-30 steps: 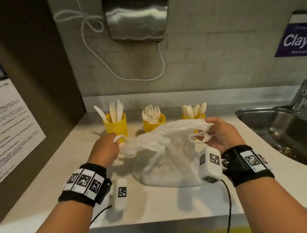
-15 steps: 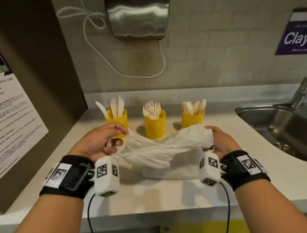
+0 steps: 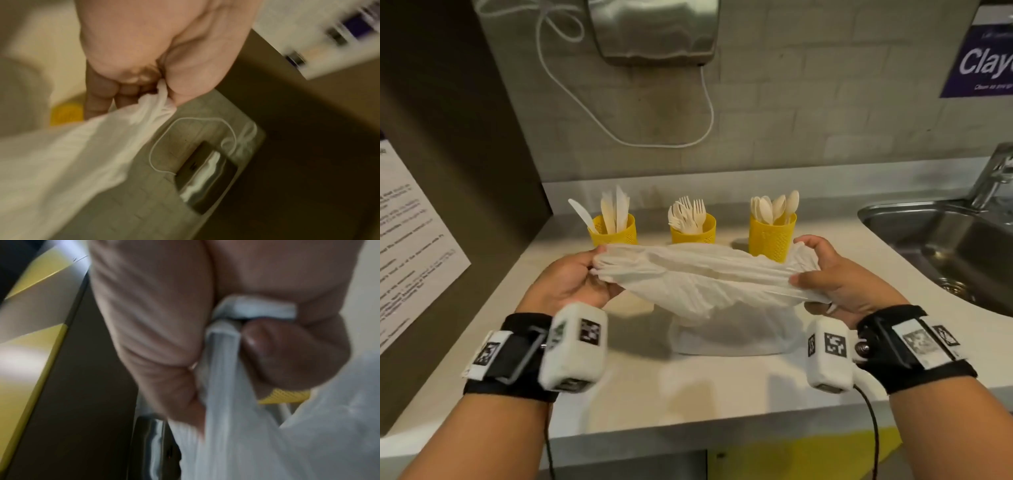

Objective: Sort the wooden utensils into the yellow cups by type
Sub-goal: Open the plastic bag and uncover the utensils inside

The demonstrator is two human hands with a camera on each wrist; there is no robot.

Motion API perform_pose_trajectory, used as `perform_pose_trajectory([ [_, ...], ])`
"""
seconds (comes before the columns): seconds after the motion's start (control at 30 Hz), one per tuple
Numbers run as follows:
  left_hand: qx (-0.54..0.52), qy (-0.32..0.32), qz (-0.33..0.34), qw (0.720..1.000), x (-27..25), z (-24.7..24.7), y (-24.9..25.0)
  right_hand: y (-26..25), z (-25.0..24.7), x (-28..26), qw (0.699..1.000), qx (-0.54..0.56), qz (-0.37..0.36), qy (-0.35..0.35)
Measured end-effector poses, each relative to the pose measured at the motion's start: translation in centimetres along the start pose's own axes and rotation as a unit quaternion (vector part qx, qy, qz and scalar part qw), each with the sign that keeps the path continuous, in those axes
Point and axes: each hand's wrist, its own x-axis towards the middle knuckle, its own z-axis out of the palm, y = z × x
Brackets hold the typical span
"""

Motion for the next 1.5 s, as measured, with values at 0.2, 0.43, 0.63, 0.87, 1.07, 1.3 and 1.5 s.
perform_pose_trajectory([
  [0.2,0.074,-0.06,-0.043,0.994,0.0,-1.3,-0.8,0.8,0.1,0.9,0.984,0.157,0.031,0.084],
  [0.43,0.177,-0.135,-0.057,0.973,-1.1,-3.6,-3.4,0.8,1.0,1.2,0.973,0.188,0.062,0.118],
  [0.63,0.46,0.058,0.01,0.886,-0.1,-5.4,-2.1,0.7,1.0,0.6,0.974,0.22,0.037,0.038],
  [0.87,0.049,0.023,-0.033,0.998,0.6,-3.0,-0.6,1.4,1.2,1.9,0.9,-0.436,0.0,0.026],
  [1.07,0.176,-0.059,-0.021,0.982,0.1,-1.2,-1.3,1.1,1.8,2.8,0.958,-0.262,-0.022,0.117],
  [1.3,0.498,-0.041,0.035,0.865,0.8,-3.9,-2.5,1.4,0.1,3.7,0.953,0.296,0.054,0.045],
  [1.5,0.305,0.044,0.032,0.951,1.9,-3.2,-3.0,1.7,3.2,1.9,0.97,0.219,0.098,0.023],
])
